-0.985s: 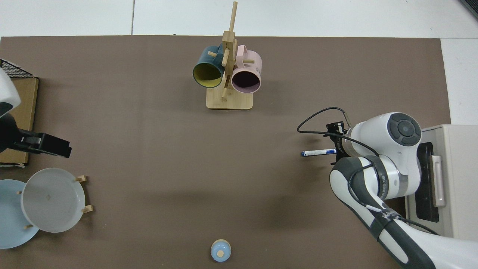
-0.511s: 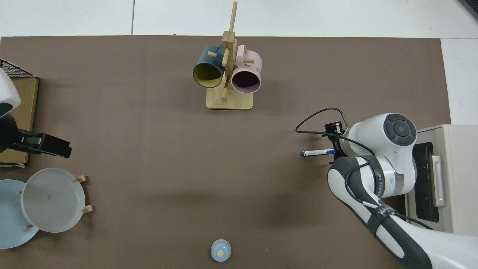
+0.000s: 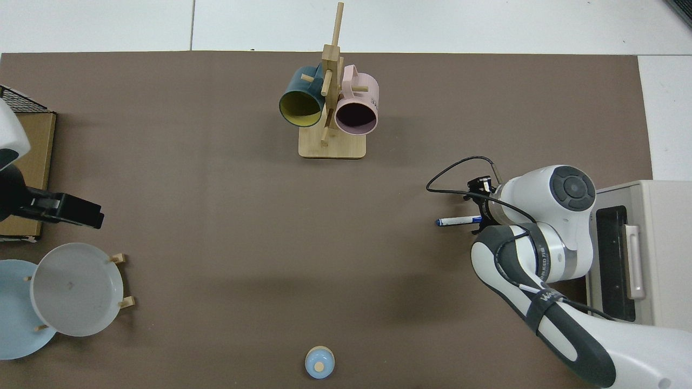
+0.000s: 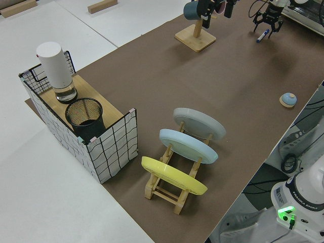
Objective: Put markers into pen holder
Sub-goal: 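Lower the right gripper over the marker's middle, then close the right gripper on the marker and lift it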
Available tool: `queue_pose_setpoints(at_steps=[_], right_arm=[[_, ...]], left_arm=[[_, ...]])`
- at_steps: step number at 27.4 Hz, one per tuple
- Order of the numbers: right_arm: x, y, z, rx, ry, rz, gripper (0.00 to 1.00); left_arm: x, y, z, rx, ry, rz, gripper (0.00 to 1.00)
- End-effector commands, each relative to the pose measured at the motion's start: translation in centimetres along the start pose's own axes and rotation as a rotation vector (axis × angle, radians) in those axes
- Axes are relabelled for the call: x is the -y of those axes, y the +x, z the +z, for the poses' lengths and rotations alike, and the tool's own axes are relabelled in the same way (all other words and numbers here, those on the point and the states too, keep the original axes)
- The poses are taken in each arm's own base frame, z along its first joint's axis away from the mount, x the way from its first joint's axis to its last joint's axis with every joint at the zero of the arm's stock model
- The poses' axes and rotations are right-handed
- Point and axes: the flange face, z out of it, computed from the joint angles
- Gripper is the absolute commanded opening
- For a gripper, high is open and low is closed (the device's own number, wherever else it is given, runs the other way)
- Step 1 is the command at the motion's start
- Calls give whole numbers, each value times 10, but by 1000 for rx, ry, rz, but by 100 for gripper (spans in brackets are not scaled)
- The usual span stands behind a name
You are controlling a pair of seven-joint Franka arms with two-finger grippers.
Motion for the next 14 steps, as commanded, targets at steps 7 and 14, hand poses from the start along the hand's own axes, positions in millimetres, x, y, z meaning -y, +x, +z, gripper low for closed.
queue_pose_setpoints(at_steps=[7,14], right_arm=[[0,2,0,-3,15,-7,24],[0,2,0,-4,14,-10,3]], left_arm=[[-1,-10,1,4,-12,4,100],[-1,-11,0,4,-14,-5,100]])
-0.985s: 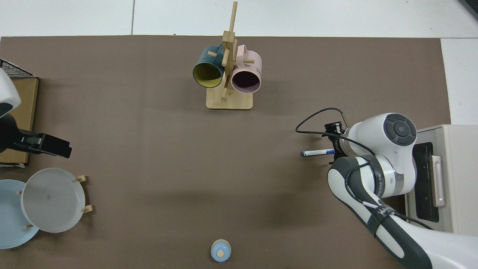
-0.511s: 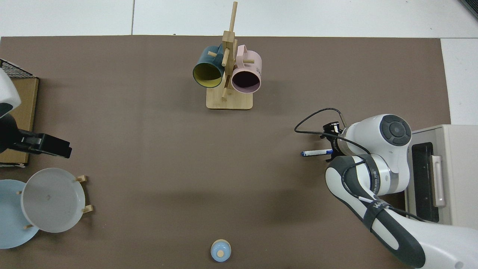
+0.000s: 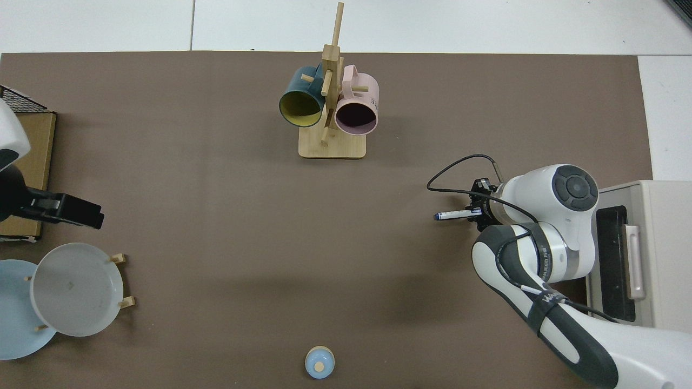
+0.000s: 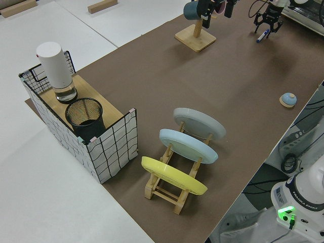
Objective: Put markers into pen holder
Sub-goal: 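Close the right gripper on the marker and lift it, then carry the marker to the middle while the left gripper reaches toward it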
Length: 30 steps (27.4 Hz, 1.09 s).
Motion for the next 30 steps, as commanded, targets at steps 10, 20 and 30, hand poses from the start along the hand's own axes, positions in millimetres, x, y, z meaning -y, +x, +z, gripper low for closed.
queue_pose_setpoints(at_steps=[10,20,30], right_arm=[[-1,2,-5,-4,-9,-10,0],[-16,-12,-84,-20,-61,-31,0],[-36,-53,-188,-13,-75,-63,0]], left_arm=[[5,-10,-1,-4,-12,-10,100],[-1,-9,-1,0,-10,-13,100],[-3,-7,-1,-12,-9,-9,100]])
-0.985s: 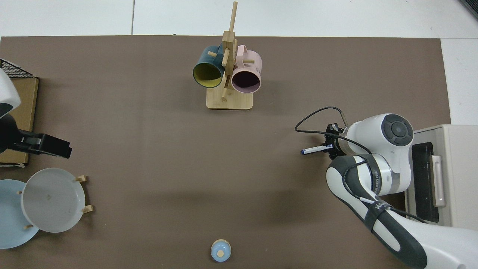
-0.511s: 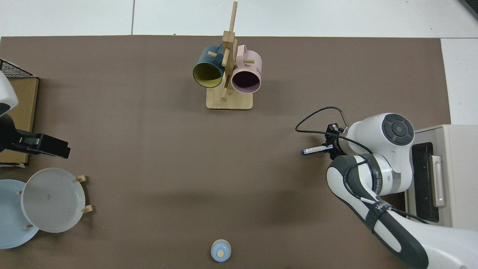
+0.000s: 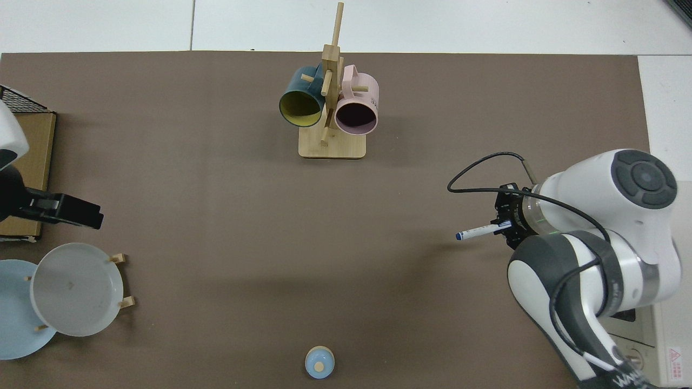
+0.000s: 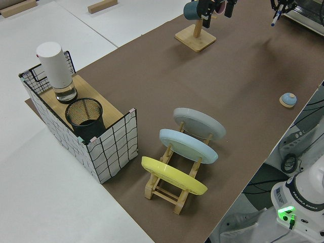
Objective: Put markers into pen holder
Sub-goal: 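Carry the marker to the middle while the left gripper reaches toward it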
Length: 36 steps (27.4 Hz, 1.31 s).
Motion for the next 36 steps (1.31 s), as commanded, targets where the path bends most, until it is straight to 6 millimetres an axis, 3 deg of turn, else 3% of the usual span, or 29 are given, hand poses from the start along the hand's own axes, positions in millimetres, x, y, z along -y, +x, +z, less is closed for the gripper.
queue_pose_setpoints(at_steps=[1,7,12,19,22,31,36], right_arm=[[-16,-36,-51,16,25,-37,0],[-30,-68,-101,51,5,-62,0],[-36,-107,-120,106,9,-19,0],[-48,-180,-131,117,34,47,0],[-53,-212,-137,175,55,67,0],[-49,-258,-135,225,93,110,0],[-34,-273,-127,235,76,155,0]], left_arm=[[-3,-6,1,-7,-10,-5,100],[-5,-6,1,-7,-11,19,100],[-7,-5,1,-10,-10,129,99],[-8,-8,2,5,-13,374,100],[-21,-8,9,21,-24,490,100],[-32,-10,9,-112,-149,986,99],[-42,-20,17,-158,-186,1081,99]])
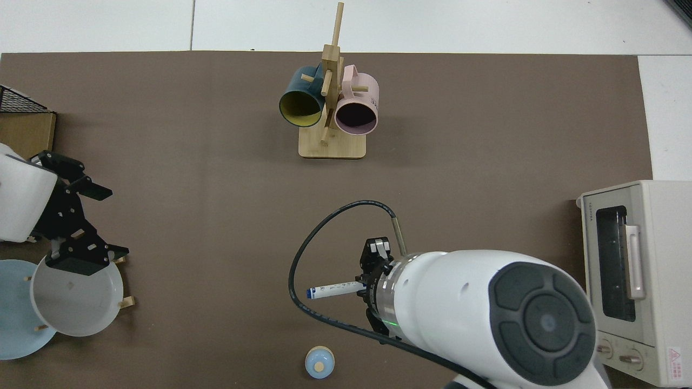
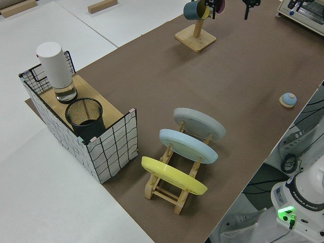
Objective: Put markers into pen holder
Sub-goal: 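Carry the marker to the middle while the left gripper reaches toward it, then grasp the marker with the left gripper while the right gripper holds it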
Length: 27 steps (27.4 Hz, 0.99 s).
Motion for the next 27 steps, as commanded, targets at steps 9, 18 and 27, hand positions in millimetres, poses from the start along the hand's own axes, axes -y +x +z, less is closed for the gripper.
queue_pose_setpoints(at_steps=[9,18,27], right_arm=[[21,-49,40,47,1,125,0],[31,-74,46,64,1,183,0],[28,-89,43,85,17,139,0]], left_arm=[[-53,22,29,-83,9,174,99],[-97,65,58,-101,56,209,91],[-121,100,88,-119,31,223,90]])
